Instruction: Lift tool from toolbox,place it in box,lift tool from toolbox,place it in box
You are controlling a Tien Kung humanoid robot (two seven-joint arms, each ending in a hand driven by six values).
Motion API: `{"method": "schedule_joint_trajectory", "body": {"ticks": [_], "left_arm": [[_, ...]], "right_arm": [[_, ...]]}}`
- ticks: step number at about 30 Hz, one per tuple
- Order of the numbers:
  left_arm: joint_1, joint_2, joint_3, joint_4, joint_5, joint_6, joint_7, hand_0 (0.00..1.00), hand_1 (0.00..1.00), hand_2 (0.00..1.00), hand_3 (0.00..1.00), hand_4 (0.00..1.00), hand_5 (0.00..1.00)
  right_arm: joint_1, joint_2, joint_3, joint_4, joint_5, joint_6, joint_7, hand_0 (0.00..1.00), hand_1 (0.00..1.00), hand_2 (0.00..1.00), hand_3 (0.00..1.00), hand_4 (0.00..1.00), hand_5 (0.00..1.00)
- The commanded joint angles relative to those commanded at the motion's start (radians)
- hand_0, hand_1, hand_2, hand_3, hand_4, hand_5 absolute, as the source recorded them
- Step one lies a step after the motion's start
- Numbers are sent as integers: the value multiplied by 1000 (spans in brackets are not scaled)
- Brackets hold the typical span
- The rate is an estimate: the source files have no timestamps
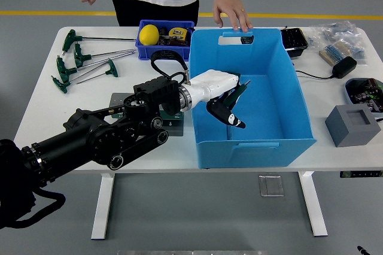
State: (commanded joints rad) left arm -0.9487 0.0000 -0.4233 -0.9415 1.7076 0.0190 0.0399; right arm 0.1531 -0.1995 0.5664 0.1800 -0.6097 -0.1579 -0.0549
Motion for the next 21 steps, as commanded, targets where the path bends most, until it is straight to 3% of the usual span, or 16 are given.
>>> {"method": "schedule_joint_trajectory", "body": {"ticks": [5,6,11,12,18,19,21], "left_arm": [[-3,0,-6,6,0,-7,0,286,404,506,516,998,500],[-4,0,-8,8,2,-9,1,312,484,567,642,998,514],[-7,0,-14,9,9,-27,3,312,484,567,642,998,514],[-8,0,-15,9,10,-34,4,380,539,678,824,998,541],[-9,0,-18,10,10,-70,15,380,539,678,824,998,541],[-9,0,-17,11,10,-73,16,424,597,740,923,998,547],[-8,0,-17,13,12,-79,18,424,597,740,923,998,547]], "right_arm": [[1,0,1,0,-1,-1,0,600,520,613,692,914,945],[1,0,2,0,0,-1,0,600,520,613,692,914,944],[1,1,3,0,-2,-2,-1,600,520,613,692,914,944],[1,1,3,0,-3,-1,-1,600,519,613,692,915,943],[1,0,5,0,-5,-1,-2,600,519,613,692,915,943],[1,0,5,0,-5,-1,-2,599,519,612,690,914,943],[1,1,6,0,-5,-1,-2,599,519,612,690,914,943]]}}
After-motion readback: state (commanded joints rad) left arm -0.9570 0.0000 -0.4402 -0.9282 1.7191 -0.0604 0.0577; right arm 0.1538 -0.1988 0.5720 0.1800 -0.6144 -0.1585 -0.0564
